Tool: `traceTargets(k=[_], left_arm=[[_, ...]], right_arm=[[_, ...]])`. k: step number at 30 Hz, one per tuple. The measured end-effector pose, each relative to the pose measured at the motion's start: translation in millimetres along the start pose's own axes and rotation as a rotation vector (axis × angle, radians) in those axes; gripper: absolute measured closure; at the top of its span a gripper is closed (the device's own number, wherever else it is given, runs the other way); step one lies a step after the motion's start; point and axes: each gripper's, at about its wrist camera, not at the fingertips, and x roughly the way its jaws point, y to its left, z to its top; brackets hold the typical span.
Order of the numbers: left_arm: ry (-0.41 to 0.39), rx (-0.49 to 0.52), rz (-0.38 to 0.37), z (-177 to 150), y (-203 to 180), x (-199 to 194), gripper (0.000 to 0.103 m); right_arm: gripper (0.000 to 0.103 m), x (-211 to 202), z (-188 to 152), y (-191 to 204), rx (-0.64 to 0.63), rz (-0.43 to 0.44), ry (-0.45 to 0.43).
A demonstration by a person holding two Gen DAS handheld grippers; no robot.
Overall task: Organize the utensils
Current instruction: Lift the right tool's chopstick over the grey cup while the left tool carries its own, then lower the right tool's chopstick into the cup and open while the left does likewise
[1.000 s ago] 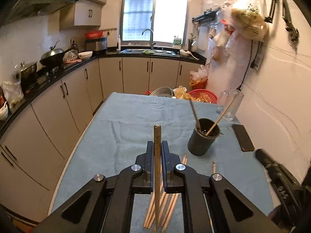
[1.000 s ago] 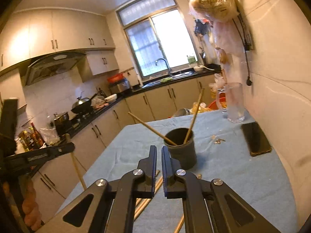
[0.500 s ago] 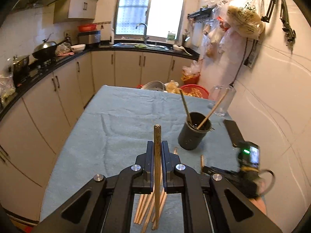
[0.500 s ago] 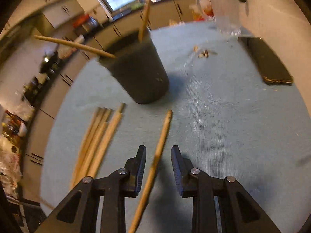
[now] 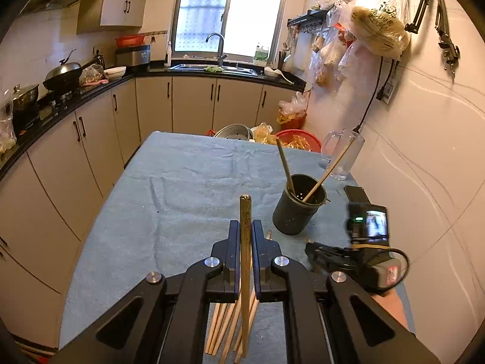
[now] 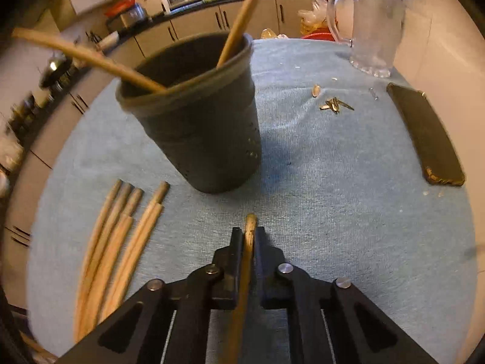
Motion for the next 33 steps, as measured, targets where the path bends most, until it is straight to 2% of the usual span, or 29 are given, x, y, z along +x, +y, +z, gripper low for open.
traceTargets(k=[3,4,8,14,18,21,24,29,33], left_arm=[[-0.013,0.002,-0.012,1.0,-2.2,-8.2,0.096],[-0.022,0.005,-0.011,1.7,-4.0,-11.2,0.096],[-0.061,0.012,-0.031,9.2,-12.5,-23.1,0.096],[-0.077,0.028,-0.098,22.6,-30.2,-23.8,0.096],[-0.109,0.043,-0.119,34.5,-45.3,-19.5,0.096],[-0.136,0.051,-0.149,50.2,-56.4,-10.4,0.096],[-0.127,0.073,-0.167,68.3,-68.8,1.5,0.096],[-0.180,0.073,-0.183,97.8,-80.8,11.0,0.096],[-0.259,0.080,-0.104,115.4,-86.9,16.3,0.096]], right_arm=[[0.095,-32.4,-5.5,-5.0,-0.002,0.011,-0.123],[0.095,-51.8,-9.8,-8.6,0.015,0.054,-0.180],[0.095,-112.9,-22.5,-14.5,0.043,0.112,-0.351],[0.095,-187.2,-25.8,-3.5,0.024,0.138,-0.567],[0.095,-231.6,-22.3,6.5,0.011,0.138,-0.663],[0.095,-242.9,-10.5,4.7,0.028,0.149,-0.696],[0.095,-244.9,2.4,-0.3,0.059,0.147,-0.708],[0.095,-248.2,23.8,-2.8,0.087,0.137,-0.784],[0.095,-247.4,47.2,4.1,0.066,0.068,-0.884]])
